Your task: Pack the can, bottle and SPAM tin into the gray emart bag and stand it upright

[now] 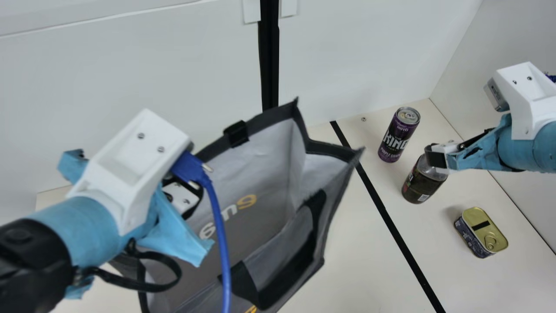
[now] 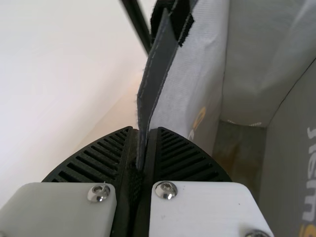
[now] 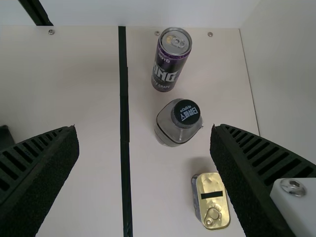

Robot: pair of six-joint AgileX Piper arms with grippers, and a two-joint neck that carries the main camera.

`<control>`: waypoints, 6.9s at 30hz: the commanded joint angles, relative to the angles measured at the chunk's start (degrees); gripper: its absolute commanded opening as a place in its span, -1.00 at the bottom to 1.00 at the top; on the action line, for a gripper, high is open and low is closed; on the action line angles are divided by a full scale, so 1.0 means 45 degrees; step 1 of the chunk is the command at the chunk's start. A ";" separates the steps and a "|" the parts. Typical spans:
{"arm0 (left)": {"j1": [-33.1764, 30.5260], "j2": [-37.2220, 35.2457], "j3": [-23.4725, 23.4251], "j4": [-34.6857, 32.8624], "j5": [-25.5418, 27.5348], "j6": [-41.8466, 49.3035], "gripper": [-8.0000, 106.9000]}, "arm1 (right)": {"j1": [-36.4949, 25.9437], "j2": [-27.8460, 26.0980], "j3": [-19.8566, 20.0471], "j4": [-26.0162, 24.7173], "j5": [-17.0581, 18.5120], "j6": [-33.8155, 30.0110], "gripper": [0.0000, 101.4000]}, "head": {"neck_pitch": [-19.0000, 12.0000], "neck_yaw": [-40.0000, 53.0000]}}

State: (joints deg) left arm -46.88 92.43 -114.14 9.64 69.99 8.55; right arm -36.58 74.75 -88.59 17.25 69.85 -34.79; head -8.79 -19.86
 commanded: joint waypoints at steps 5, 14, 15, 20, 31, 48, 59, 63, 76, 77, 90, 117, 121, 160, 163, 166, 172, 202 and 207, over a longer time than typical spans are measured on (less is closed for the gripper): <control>0.0442 -0.0402 0.0223 0.1172 -0.0020 -0.0741 -1.00 | 0.0000 0.0000 0.0000 0.0000 0.0000 0.0000 0.87 | -0.0269 -0.0030; 0.0986 -0.1020 0.0781 0.3101 -0.0020 -0.1818 -1.00 | 0.0000 0.0000 0.0000 0.0000 0.0000 0.0000 0.87 | -0.0269 -0.0030; 0.1035 -0.1078 0.0842 0.3359 -0.0020 -0.1963 -1.00 | 0.0000 0.0000 0.0000 0.0000 0.0000 0.0000 0.87 | -0.0269 -0.0030; 0.1230 -0.1357 0.1211 0.4811 -0.0020 -0.2704 -1.00 | 0.0000 0.0000 0.0000 0.0000 0.0000 0.0000 0.87 | -0.0269 -0.0030; 0.0962 -0.1764 0.2381 0.8187 -0.0020 -0.4458 -1.00 | 0.0000 0.0000 0.0000 0.0000 0.0000 0.0000 0.87 | -0.0269 -0.0030; -0.0470 -0.1503 0.5022 0.9583 -0.0020 -0.7280 -1.00 | 0.0000 0.0000 0.0000 0.0000 0.0000 0.0000 0.87 | -0.0269 -0.0030; -0.1501 -0.1380 0.6141 0.8824 -0.0020 -0.8814 -1.00 | 0.0000 0.0000 0.0000 0.0000 0.0000 0.0000 0.87 | -0.0269 -0.0030; -0.2010 -0.1424 0.6281 0.8380 -0.0020 -0.9249 -1.00 | 0.0000 0.0000 0.0000 0.0000 0.0000 0.0000 0.87 | -0.0269 -0.0030; -0.3317 -0.1858 0.5986 0.6126 -0.0020 -1.0029 -1.00 | 0.0000 0.0000 0.0000 0.0000 0.0000 0.0000 0.87 | -0.0269 -0.0030; -0.3355 -0.1906 0.5935 0.5883 -0.0020 -1.0032 -1.00 | 0.0000 0.0000 0.0000 0.0000 0.0000 0.0000 0.87 | -0.0269 -0.0030; -0.1698 -0.2856 0.7381 0.1768 -0.2189 -0.9040 -1.00 | 0.0000 0.0000 0.0000 0.0000 0.0000 0.0000 0.87 | -0.0269 -0.0030; 0.3158 -0.3530 1.0434 -0.8906 -0.4343 -0.2246 -1.00 | 0.0000 0.0000 0.0000 0.0000 0.0000 0.0000 0.87 | -0.0269 -0.0030; 0.3770 -0.3477 1.0502 -1.0038 -0.4140 -0.1379 -1.00 | 0.0000 0.0000 0.0000 0.0000 0.0000 0.0000 0.87 | -0.0269 -0.0030; 0.6404 -0.3198 1.0547 -1.2527 -0.3701 0.1346 -1.00 | 0.0000 0.0000 0.0000 0.0000 0.0000 0.0000 0.87 | -0.0269 -0.0030; 0.6404 -0.3198 1.0547 -1.2527 -0.3701 0.1346 -1.00 | 0.0000 0.0000 0.0000 0.0000 0.0000 0.0000 0.87 | -0.0269 -0.0030; 0.6404 -0.3198 1.0547 -1.2527 -0.3701 0.1346 -1.00 | 0.0000 0.0000 0.0000 0.0000 0.0000 0.0000 0.87 | -0.0269 -0.0030; 0.6404 -0.3198 1.0547 -1.2527 -0.3701 0.1346 -1.00 | 0.0000 0.0000 0.0000 0.0000 0.0000 0.0000 0.87 | -0.0269 -0.0030; 0.6404 -0.3198 1.0547 -1.2527 -0.3701 0.1346 -1.00 | 0.0606 0.0711 -0.1100 -0.0594 0.0011 0.0750 0.87 | -0.0269 -0.0030; 0.6404 -0.3198 1.0547 -1.2527 -0.3701 0.1346 -1.00 | 0.0743 0.1289 -0.1747 -0.0705 0.0011 0.0775 0.87 | -0.0269 -0.0030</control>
State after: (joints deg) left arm -18.07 78.04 -66.67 -46.73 53.33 14.61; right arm -33.29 80.04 -95.86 14.16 69.87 -31.33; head -8.79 -19.95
